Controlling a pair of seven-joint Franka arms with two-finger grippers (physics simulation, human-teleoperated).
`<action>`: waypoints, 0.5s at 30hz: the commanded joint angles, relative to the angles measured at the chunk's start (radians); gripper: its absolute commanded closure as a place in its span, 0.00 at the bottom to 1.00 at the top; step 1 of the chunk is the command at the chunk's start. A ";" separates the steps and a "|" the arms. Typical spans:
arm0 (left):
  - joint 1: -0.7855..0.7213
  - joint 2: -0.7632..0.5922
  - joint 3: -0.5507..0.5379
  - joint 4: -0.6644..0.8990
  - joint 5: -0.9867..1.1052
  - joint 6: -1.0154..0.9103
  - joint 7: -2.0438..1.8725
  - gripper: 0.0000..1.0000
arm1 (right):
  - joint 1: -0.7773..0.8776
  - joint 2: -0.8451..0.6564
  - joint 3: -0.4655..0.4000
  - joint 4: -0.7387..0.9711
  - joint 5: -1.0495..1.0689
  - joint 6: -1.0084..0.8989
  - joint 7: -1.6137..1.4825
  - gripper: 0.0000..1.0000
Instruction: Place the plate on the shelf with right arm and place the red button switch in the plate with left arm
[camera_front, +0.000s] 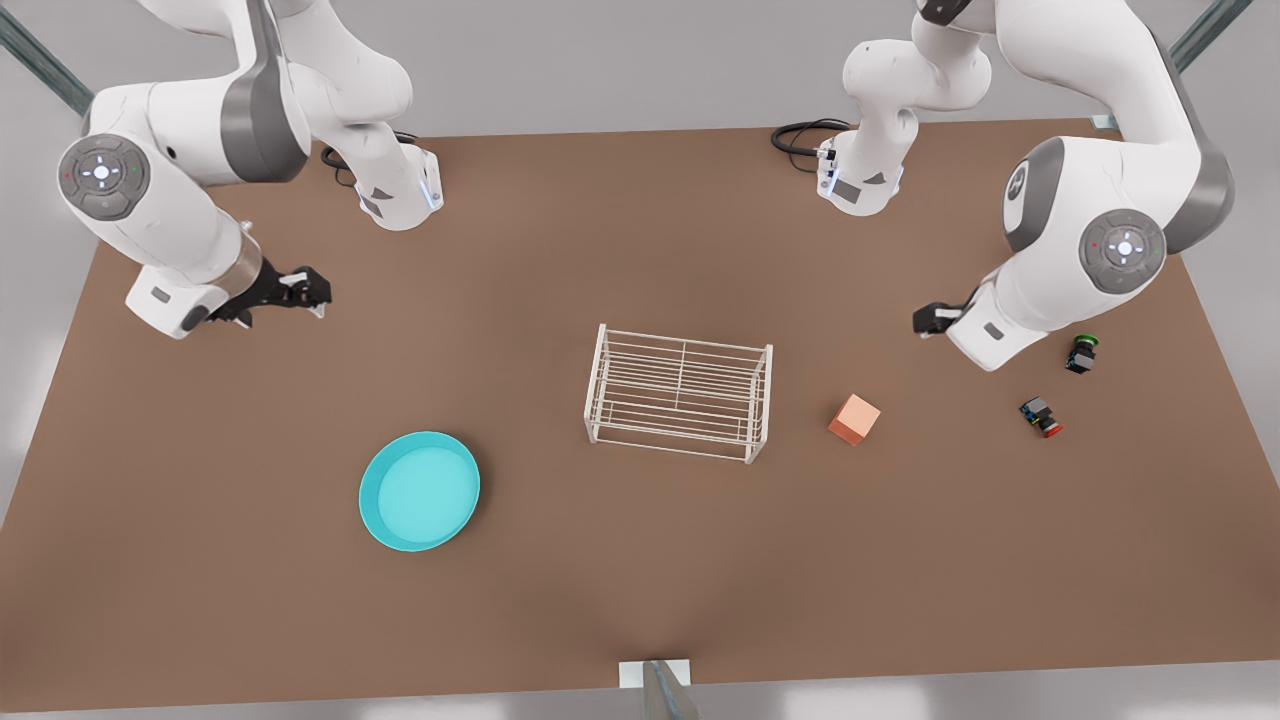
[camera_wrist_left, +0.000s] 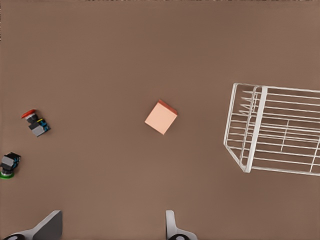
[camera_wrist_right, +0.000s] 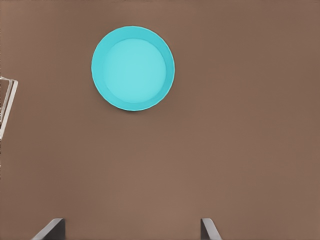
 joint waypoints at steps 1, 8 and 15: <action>0.000 -0.001 0.001 0.000 0.001 0.017 -0.051 0.00 | -0.062 0.004 -0.001 0.007 0.007 0.022 -0.013 0.00; 0.265 0.195 0.026 -0.004 -0.040 0.264 -0.051 0.00 | -0.110 0.517 -0.004 0.297 0.088 0.269 -0.053 0.00; 0.302 0.321 0.176 -0.245 -0.045 0.789 -0.059 0.00 | -0.179 0.718 -0.004 0.225 0.293 0.508 -0.142 0.00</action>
